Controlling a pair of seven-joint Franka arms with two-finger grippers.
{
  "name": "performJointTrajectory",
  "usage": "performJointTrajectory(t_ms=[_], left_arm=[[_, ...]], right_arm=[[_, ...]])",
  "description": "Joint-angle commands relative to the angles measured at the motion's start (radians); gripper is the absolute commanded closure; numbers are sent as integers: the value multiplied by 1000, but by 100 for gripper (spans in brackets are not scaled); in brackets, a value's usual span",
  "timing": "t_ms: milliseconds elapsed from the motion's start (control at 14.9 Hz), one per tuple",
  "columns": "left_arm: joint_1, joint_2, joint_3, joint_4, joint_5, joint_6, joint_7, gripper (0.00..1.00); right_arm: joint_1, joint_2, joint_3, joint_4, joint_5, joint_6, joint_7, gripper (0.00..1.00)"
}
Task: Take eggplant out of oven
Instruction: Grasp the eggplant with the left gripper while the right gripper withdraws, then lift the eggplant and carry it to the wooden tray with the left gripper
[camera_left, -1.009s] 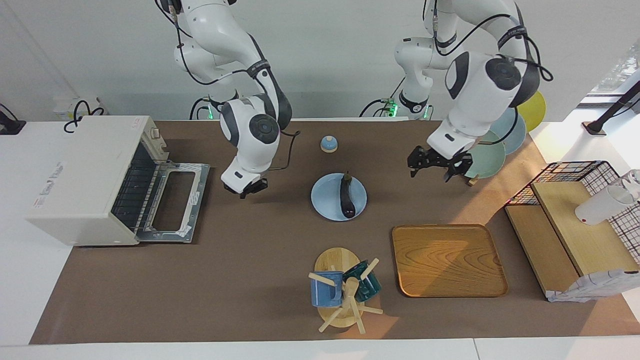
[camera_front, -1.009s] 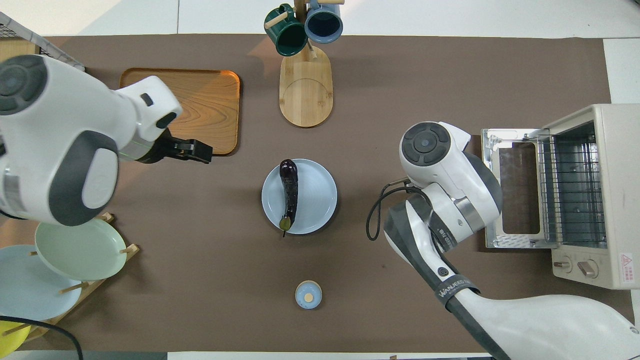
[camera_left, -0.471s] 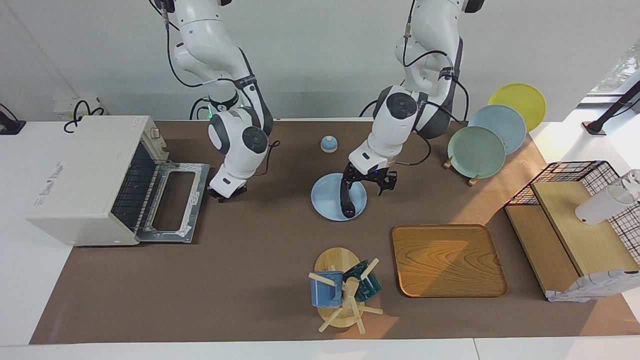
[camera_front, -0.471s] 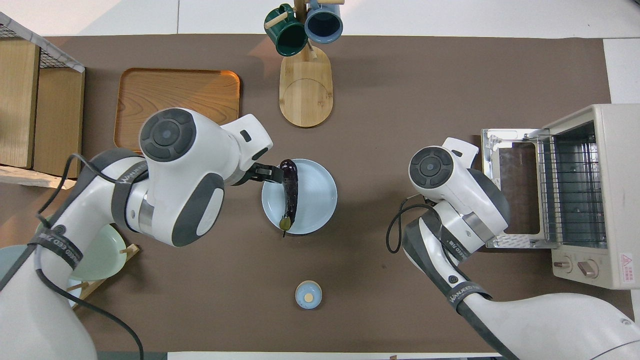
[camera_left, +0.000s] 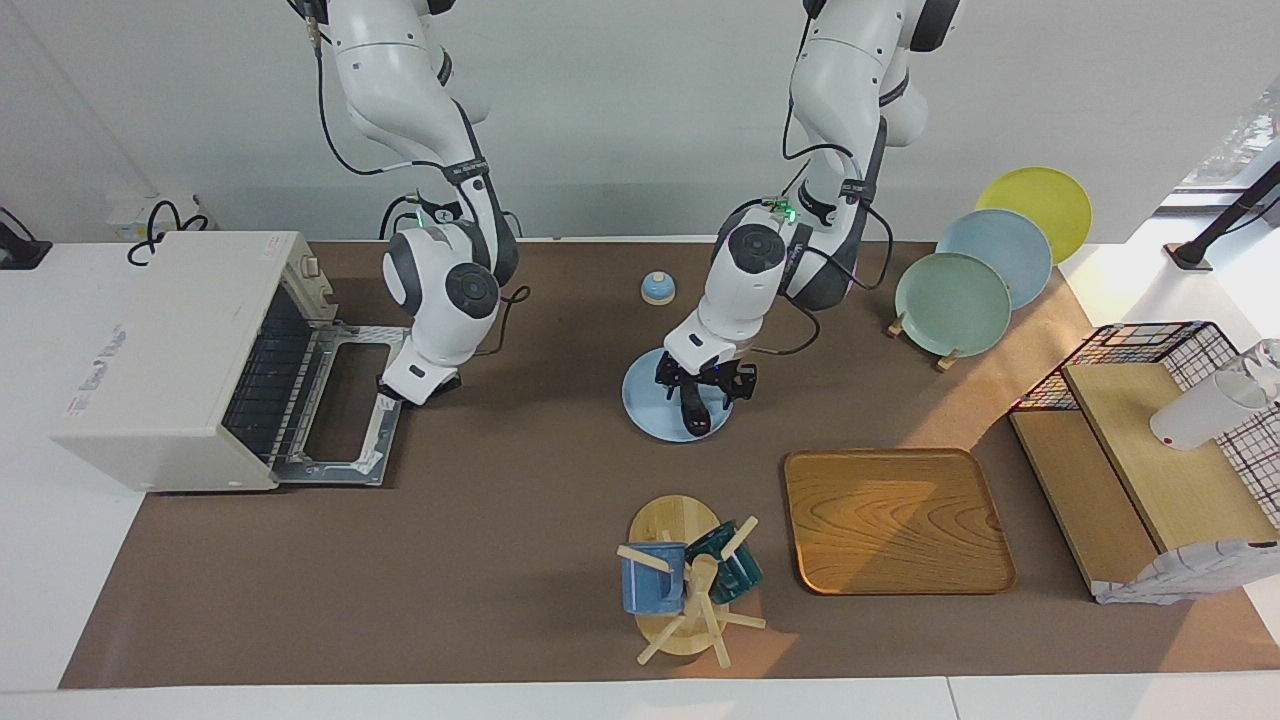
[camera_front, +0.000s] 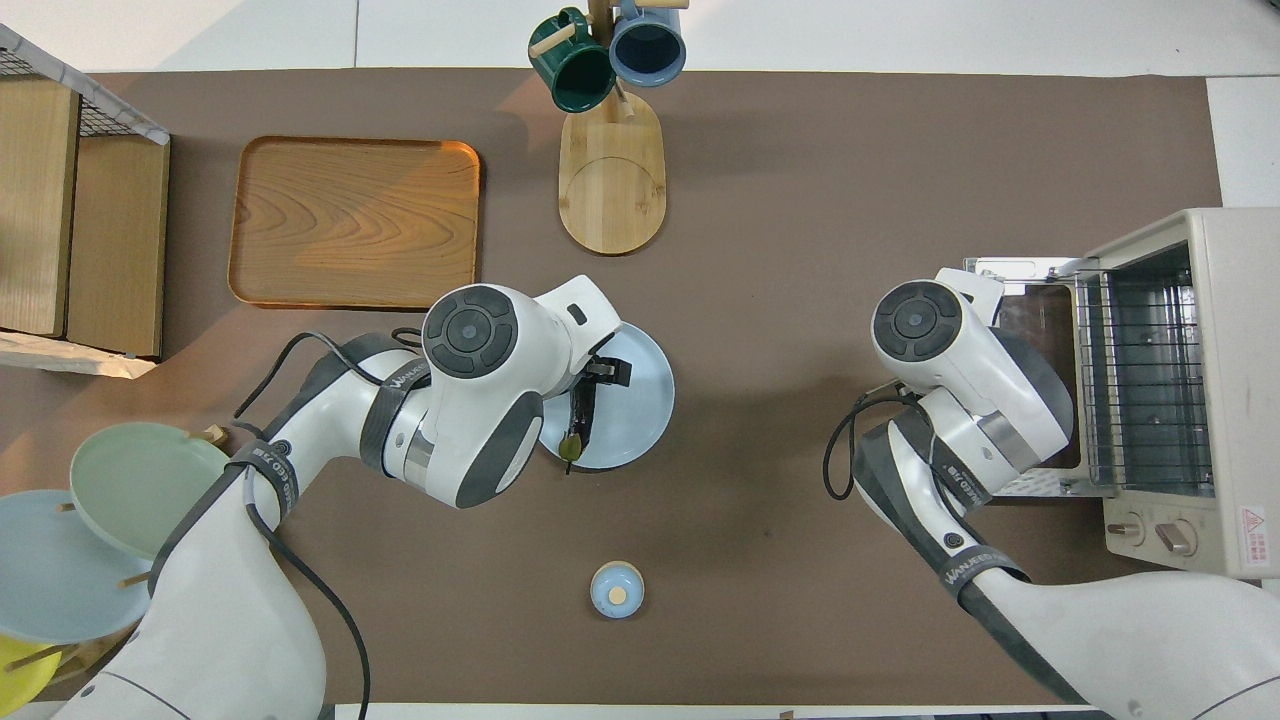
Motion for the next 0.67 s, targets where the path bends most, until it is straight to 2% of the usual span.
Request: performJointTrajectory(t_ms=[0,269,471,605], left_arm=[[-14,-4,15,-14,-16,21,-6,1],[-14,-7,12,-18,-16,16,-9,12],[-26,-7,12,-18,-16,13,-18,15],[-29,-10,12,-24,-16,13,-19,20]], right_arm=[[-21,-41,7,6,-26,-60,-69,100],[-88,-121,10,50,-29,-139,-223,100],[-147,-173,10,51,-29,-172,-315,100],[-200,-197,10,51,-28,-179,-388,100]])
